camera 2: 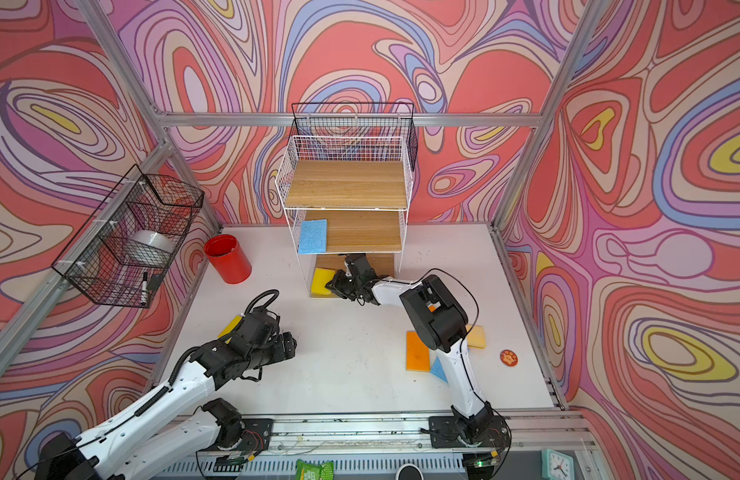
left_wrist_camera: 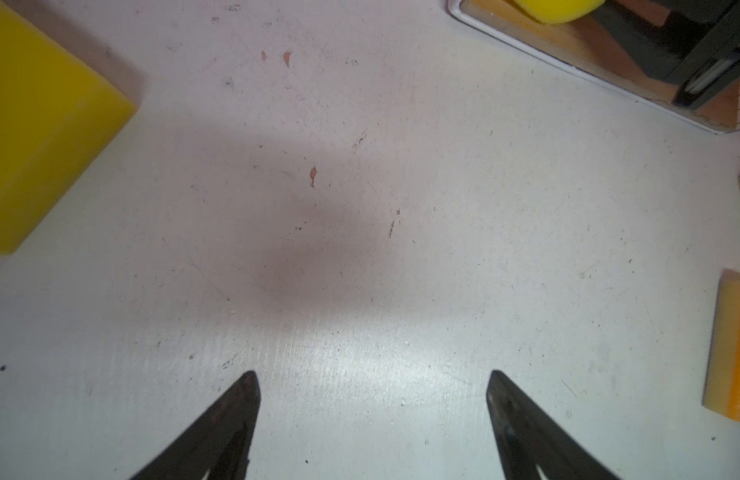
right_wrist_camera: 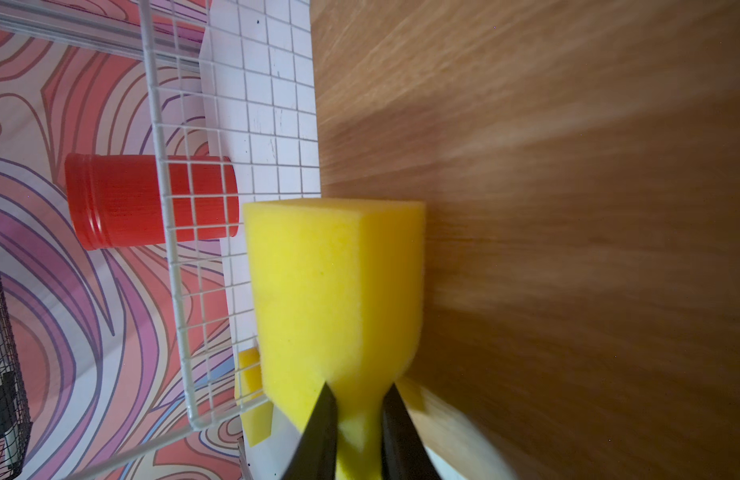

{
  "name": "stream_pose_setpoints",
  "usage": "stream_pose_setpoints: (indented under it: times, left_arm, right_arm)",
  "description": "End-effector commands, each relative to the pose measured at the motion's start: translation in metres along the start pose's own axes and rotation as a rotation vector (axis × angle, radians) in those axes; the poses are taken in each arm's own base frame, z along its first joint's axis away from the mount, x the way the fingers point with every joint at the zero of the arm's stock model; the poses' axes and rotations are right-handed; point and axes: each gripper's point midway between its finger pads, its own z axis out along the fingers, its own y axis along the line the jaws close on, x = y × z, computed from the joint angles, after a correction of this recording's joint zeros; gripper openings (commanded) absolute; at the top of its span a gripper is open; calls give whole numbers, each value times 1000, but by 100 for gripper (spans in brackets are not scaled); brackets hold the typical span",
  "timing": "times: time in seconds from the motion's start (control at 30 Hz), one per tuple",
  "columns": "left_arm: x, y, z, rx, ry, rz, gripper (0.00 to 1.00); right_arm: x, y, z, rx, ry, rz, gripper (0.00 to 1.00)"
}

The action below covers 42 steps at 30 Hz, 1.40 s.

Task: Place and organize the cleaning sponges onto the shelf
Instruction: 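Carry the yellow sponge with the right gripper to the bottom shelf tier, then release the yellow sponge on the bottom tier and withdraw the right gripper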

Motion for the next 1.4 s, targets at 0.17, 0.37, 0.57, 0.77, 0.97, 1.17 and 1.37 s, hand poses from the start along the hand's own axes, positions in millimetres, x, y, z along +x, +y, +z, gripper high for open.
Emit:
stream_pose_setpoints:
  times: [0.17,0.37,0.57,0.77,0.97,1.17,1.37]
  left_arm:
    - [-5,1,-8,-19,2,8,87]
    - [-5,1,-8,-20,-2,6,87]
    - [-4,1,-7,-19,3,2,87]
    - [-3,3,-8,-23,1,1,87]
    - [-2,4,-8,-22,3,1,87]
    - [-4,2,-12,-12,-1,-9,87]
    - [-8,1,-20,-17,-5,-12,87]
  right_arm:
    - [-1,-7,10,19,5,-15,18]
    - [-3,-5,1,49,-11,-57,18]
    - [-3,-1,-2,66,-1,-92,18]
    - [-5,5,-5,61,-6,-111,21]
    - [2,14,-1,-9,34,-112,38]
    - [3,19,-6,-32,27,-119,44]
    - [1,27,-17,-37,7,-134,51]
